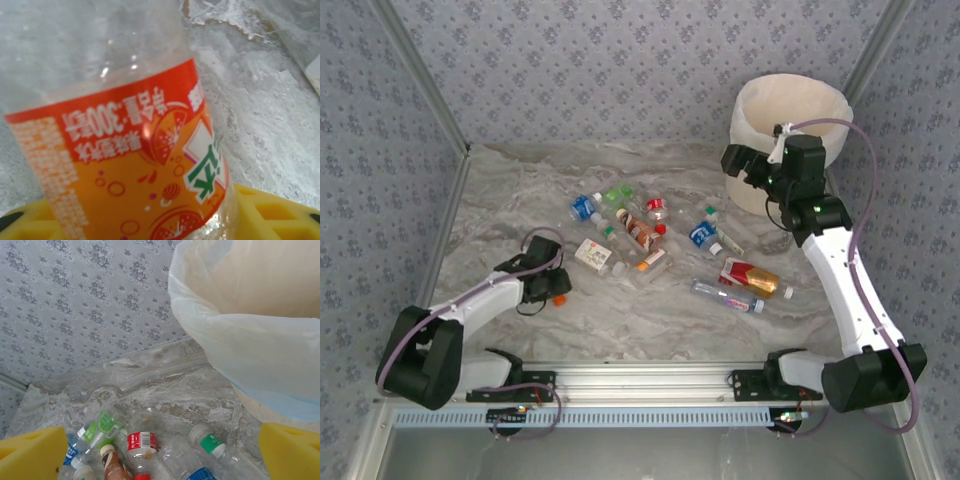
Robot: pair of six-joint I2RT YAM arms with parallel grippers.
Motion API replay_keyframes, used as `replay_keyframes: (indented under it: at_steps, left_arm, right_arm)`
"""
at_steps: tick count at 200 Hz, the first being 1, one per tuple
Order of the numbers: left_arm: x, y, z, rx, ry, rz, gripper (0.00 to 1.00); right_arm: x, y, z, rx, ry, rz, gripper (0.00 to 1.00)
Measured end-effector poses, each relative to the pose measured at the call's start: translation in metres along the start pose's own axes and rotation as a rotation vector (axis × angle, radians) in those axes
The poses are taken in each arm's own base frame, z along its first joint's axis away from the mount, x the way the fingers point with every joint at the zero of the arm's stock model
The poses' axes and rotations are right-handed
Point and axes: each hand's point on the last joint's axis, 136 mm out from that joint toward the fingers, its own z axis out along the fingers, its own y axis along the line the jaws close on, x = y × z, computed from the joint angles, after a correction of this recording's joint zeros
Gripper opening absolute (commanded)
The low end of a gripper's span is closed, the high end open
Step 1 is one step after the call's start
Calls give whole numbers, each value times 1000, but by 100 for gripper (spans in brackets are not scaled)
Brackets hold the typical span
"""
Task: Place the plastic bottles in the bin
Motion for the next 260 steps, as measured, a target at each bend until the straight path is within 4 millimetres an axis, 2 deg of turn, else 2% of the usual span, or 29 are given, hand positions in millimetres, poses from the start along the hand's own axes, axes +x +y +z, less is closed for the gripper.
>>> replay_keyframes:
  at_steps: [27, 55, 109, 124, 155, 183, 210, 260]
  left_arm:
    - [-5, -2, -12, 31, -42, 1, 44]
    - [-18, -8, -35, 92, -126, 19, 40]
    - [-32, -40, -84, 304, -265, 99, 38]
    - [-34, -56, -95, 379, -273, 140, 38]
    - [-47, -106, -126, 592, -306, 243, 38]
    - [-58, -144, -143, 749, -316, 327, 38]
    - [-62, -175, -158, 864, -315, 417, 38]
    - [-57, -226, -191, 1027, -328, 617, 38]
  right_arm:
    - [13, 21, 3, -63, 27, -41, 100]
    - [23, 39, 4, -107, 52, -56, 100]
    - [49, 60, 15, -146, 124, -20, 100]
    - [54, 65, 16, -158, 140, -11, 100]
    - [67, 74, 18, -193, 204, 23, 100]
    - [79, 86, 26, -254, 275, 50, 100]
    - [95, 109, 29, -345, 352, 69, 100]
    - [117, 156, 27, -543, 448, 75, 100]
